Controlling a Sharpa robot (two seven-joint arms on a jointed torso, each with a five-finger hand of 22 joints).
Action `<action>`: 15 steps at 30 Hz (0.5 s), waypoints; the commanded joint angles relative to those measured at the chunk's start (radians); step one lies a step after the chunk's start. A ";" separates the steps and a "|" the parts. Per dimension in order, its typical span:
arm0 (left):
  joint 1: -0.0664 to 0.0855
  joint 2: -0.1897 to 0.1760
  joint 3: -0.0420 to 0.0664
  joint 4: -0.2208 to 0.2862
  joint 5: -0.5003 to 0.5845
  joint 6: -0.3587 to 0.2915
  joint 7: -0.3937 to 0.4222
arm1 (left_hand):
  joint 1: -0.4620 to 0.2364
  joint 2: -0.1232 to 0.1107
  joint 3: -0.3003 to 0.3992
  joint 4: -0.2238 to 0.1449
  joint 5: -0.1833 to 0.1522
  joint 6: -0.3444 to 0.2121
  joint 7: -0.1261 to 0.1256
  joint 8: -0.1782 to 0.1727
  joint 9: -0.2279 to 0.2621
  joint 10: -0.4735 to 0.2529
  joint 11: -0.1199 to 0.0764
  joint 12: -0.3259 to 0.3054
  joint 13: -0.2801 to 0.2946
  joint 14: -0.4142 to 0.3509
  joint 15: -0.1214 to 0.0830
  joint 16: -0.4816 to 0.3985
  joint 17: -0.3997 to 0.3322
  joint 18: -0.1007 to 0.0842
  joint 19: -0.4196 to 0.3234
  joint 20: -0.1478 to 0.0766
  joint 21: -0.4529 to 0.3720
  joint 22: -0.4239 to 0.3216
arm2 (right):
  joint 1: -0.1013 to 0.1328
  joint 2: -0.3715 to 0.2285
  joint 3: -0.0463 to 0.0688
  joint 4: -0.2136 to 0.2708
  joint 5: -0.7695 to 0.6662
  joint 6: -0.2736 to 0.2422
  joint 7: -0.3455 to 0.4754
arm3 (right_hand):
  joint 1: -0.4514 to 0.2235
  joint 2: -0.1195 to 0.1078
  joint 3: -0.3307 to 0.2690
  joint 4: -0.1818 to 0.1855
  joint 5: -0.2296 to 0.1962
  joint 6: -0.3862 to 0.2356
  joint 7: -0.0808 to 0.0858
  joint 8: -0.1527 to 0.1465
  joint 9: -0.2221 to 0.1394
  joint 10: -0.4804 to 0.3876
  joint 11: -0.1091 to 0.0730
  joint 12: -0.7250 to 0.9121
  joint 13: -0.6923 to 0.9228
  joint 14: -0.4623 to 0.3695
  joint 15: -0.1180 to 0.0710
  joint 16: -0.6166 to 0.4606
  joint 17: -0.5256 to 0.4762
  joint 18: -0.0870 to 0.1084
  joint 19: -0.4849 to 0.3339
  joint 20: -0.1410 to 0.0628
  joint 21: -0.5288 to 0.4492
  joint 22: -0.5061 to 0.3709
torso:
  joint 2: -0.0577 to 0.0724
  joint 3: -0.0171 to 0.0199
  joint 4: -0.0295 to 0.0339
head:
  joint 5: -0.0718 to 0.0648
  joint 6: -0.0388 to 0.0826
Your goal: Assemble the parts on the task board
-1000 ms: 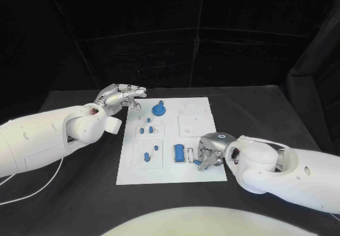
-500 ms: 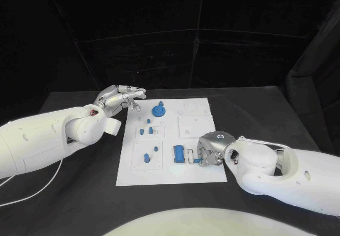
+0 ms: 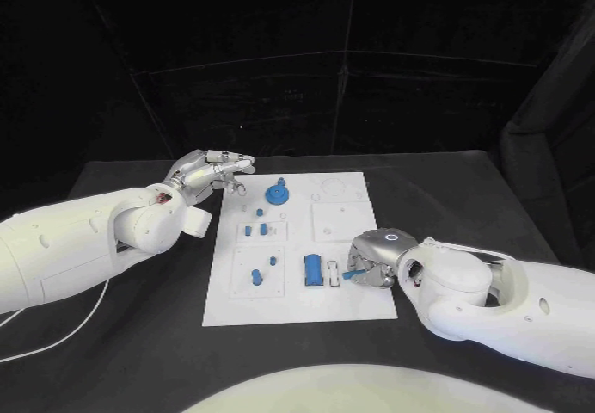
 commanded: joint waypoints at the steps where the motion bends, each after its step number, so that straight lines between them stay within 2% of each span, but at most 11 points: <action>1: 0.001 0.000 0.001 0.001 0.002 0.011 0.001 | 0.002 0.008 -0.006 0.000 0.002 -0.009 0.000 0.007 0.000 -0.007 -0.001 0.003 -0.001 -0.008 0.000 0.003 -0.001 0.006 0.005 0.005 -0.003 -0.001 | -0.011 -0.008 -0.011 -0.015 0.033 0.030 -0.045 | -0.086 -0.094 0.211 0.018 0.002 0.041 0.007 -0.017 0.000 0.012 0.001 0.009 0.013 0.065 -0.005 0.006 0.052 -0.014 0.011 -0.004 0.007 0.059 | -0.001 -0.0009 -0.0005 | 0.001 -0.001; 2: 0.001 0.000 0.001 0.001 0.002 0.011 0.001 | 0.002 0.008 -0.006 0.000 0.002 -0.009 0.000 0.007 0.000 -0.007 -0.001 0.003 -0.001 -0.008 0.000 0.003 -0.001 0.006 0.005 0.005 -0.003 -0.001 | -0.011 -0.009 -0.011 -0.015 0.032 0.025 -0.045 | -0.105 -0.114 0.256 0.017 0.001 0.046 0.004 -0.021 0.000 0.015 0.001 0.013 0.017 0.066 -0.004 0.006 0.053 -0.015 0.012 -0.004 0.008 0.060 | -0.001 -0.0011 -0.0005 | 0.001 -0.002; 5: 0.001 0.000 0.001 0.001 0.002 0.011 0.001 | 0.002 0.008 -0.006 0.000 0.002 -0.009 0.000 0.007 0.000 -0.007 -0.001 0.003 -0.001 -0.008 0.000 0.003 -0.001 0.006 0.005 0.005 -0.003 -0.001 | -0.010 -0.010 -0.011 -0.013 0.028 0.001 -0.044 | -0.138 -0.147 0.310 0.008 -0.004 0.055 -0.003 -0.022 0.004 0.025 0.000 0.031 0.032 0.067 -0.001 0.009 0.059 -0.016 0.014 -0.004 0.011 0.066 | 0.000 -0.0008 -0.0008 | 0.001 -0.001; 9: 0.001 0.001 0.001 0.000 0.002 0.011 0.002 | 0.002 0.008 -0.006 0.000 0.002 -0.009 0.000 0.007 0.000 -0.007 -0.001 0.003 -0.001 -0.008 0.000 0.003 -0.001 0.006 0.005 0.005 -0.003 -0.001 | -0.010 -0.012 -0.011 -0.006 0.024 -0.051 -0.041 | -0.172 -0.169 0.330 0.011 -0.010 0.066 -0.007 -0.019 0.009 0.042 -0.001 0.068 0.062 0.070 -0.004 0.018 0.073 -0.018 0.019 -0.005 0.017 0.075 | -0.001 -0.0008 -0.0005 | 0.000 -0.001; 15: 0.001 0.002 0.001 0.001 0.002 0.012 0.002 | 0.003 0.009 -0.006 0.000 0.002 -0.009 0.000 0.007 0.000 -0.008 -0.001 0.003 -0.001 -0.008 0.000 0.003 -0.001 0.006 0.005 0.005 -0.003 -0.001 | -0.010 -0.014 -0.011 0.003 0.025 -0.118 -0.032 | -0.200 -0.188 0.333 0.020 -0.017 0.073 -0.010 -0.018 0.012 0.052 -0.004 0.086 0.077 0.073 -0.006 0.025 0.085 -0.020 0.022 -0.007 0.021 0.082 | -0.001 -0.0016 0.0007 | -0.001 -0.001</action>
